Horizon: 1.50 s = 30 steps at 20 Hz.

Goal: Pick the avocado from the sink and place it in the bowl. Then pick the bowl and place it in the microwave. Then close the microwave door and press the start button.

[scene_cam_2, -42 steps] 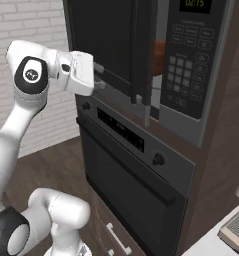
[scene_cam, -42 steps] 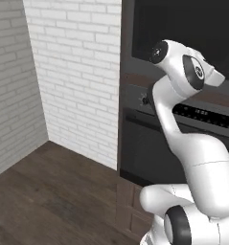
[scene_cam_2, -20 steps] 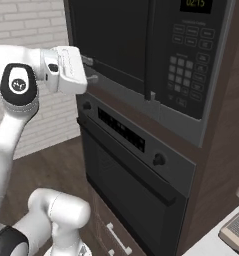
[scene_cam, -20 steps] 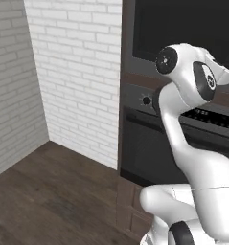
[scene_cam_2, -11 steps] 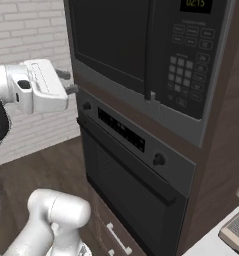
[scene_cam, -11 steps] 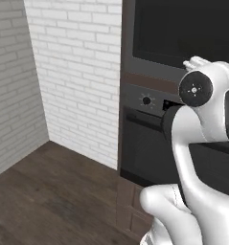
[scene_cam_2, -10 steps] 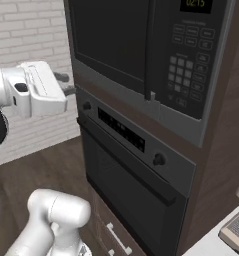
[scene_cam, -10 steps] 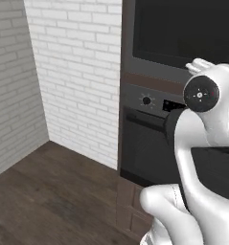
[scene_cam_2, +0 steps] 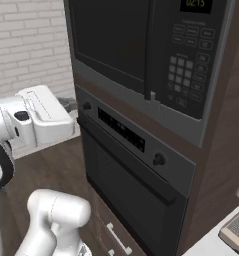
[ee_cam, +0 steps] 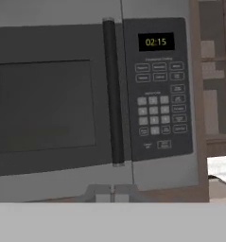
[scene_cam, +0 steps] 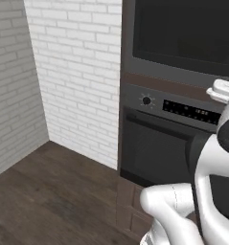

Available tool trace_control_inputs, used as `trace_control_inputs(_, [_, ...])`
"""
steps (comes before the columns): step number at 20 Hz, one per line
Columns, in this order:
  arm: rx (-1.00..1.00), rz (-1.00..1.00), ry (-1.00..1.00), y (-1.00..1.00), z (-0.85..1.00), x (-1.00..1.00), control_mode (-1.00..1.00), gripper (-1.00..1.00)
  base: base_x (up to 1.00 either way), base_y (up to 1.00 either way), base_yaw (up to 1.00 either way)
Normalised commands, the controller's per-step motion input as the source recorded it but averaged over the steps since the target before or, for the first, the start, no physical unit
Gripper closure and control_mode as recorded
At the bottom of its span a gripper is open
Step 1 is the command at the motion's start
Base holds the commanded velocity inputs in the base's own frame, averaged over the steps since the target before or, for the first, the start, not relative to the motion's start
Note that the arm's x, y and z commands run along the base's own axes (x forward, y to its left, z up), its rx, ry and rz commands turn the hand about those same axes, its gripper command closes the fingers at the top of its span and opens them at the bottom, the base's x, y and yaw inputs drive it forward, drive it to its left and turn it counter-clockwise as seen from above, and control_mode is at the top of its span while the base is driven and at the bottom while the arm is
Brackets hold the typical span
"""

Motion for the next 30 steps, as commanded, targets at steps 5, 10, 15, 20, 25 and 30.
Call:
trace_control_inputs(5, [0.01, 0.07, 0.01, -0.90, 0.00, 0.05, -1.00, 1.00, 0.00, 0.00, 0.00])
trace_control_inputs(10, [0.05, 0.10, 0.00, -0.73, 0.00, 0.05, -1.00, 1.00, 0.00, 0.00, 0.00])
trace_control_inputs(15, [0.01, 0.01, 0.00, -0.27, 0.00, 0.00, -1.00, 1.00, 0.00, 0.00, 0.00])
trace_control_inputs(20, [0.01, 0.00, 0.04, -0.34, 0.00, 0.06, -1.00, 1.00, 0.00, 0.00, 0.00])
trace_control_inputs(25, [0.03, 0.00, 0.01, -0.44, 0.00, 0.07, -1.00, 1.00, 0.00, 0.00, 0.00])
trace_control_inputs(30, [0.01, 0.00, 0.00, -0.26, 0.00, 0.08, -1.00, 1.00, 0.00, 0.00, 0.00])
